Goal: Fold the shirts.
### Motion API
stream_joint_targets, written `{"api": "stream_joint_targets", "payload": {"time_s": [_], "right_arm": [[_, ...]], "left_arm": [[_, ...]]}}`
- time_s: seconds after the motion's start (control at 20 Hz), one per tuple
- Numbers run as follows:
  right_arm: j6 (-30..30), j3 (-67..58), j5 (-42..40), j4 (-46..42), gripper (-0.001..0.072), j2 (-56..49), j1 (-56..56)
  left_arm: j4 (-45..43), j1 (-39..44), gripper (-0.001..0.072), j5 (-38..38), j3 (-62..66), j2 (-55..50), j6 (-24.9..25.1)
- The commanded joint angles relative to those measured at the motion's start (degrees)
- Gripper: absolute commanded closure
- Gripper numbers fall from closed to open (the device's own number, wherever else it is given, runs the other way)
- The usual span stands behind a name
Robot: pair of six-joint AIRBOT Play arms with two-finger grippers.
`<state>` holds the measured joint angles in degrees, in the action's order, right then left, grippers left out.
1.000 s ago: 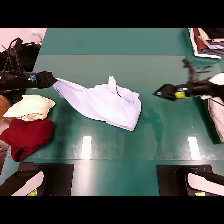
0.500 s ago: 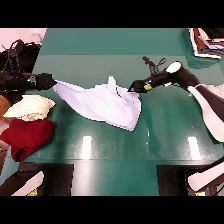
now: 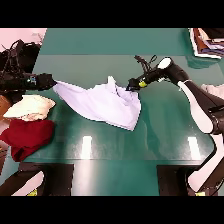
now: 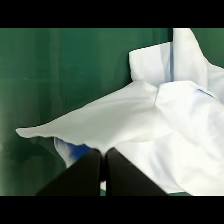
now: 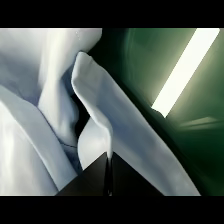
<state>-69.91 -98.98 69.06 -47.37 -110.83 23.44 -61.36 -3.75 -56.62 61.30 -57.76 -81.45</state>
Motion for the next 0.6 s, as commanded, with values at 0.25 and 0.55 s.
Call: {"api": "stream_joint_targets", "payload": {"time_s": [0.25,0.55], "right_arm": [[0.4,-13.6,-2.5,-5.2,0.0699,17.3,-7.3],[0.3,-16.6,-4.4,-5.3,0.0699,41.5,-16.9]], "left_arm": [[-5.6,0.0,0.0686,0.6,19.1,8.3,0.0],[-5.5,0.0,0.0686,-0.4,46.1,13.0,0.5]]}}
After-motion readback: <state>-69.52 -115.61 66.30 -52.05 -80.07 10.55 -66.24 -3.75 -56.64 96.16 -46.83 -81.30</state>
